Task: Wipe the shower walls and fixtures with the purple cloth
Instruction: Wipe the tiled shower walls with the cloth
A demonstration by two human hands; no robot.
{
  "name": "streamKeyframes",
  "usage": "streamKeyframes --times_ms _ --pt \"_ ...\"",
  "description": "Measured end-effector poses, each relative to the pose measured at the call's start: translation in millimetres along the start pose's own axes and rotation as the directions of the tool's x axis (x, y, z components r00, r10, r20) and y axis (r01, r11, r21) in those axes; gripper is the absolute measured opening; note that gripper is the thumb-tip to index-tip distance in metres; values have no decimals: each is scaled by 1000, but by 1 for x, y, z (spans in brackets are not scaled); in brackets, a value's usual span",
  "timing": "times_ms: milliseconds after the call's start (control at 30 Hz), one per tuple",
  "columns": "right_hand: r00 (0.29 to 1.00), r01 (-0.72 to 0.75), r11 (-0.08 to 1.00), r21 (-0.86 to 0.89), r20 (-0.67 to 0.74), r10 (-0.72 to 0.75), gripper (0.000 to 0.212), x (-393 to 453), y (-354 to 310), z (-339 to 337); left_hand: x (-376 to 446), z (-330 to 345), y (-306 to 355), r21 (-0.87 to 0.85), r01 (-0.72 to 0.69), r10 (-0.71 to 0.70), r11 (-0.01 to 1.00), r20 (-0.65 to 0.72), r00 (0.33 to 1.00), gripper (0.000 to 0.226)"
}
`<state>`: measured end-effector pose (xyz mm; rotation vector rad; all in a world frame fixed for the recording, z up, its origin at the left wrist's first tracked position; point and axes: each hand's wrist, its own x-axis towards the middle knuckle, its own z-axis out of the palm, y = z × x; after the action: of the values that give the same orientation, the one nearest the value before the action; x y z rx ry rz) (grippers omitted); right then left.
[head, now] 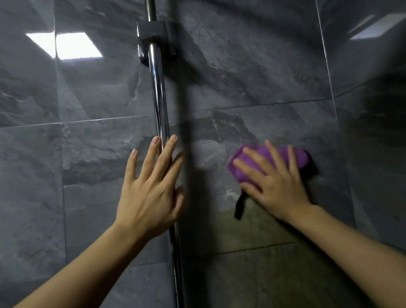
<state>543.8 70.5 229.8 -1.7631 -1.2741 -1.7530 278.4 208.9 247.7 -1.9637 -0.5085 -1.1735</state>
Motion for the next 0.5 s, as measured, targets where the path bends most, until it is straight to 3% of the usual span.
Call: streamKeyframes --times_ms 100,200,367,500 --pt "976 -215 975 60 45 213 55 13 10 -6 -6 1 -4 -4 -7 7 1000 -12 1000 68" --pt "951 -308 945 114 13 309 54 23 -17 -9 -8 4 -1 -53 27 -28 998 -21 999 70" --pt "999 -42 997 71 3 41 54 -5 -70 -3 -8 3 1 -67 54 -54 996 -6 999 72" --pt "991 122 992 33 54 -123 54 -38 -53 0 -8 0 3 -51 62 -61 997 12 998 72"
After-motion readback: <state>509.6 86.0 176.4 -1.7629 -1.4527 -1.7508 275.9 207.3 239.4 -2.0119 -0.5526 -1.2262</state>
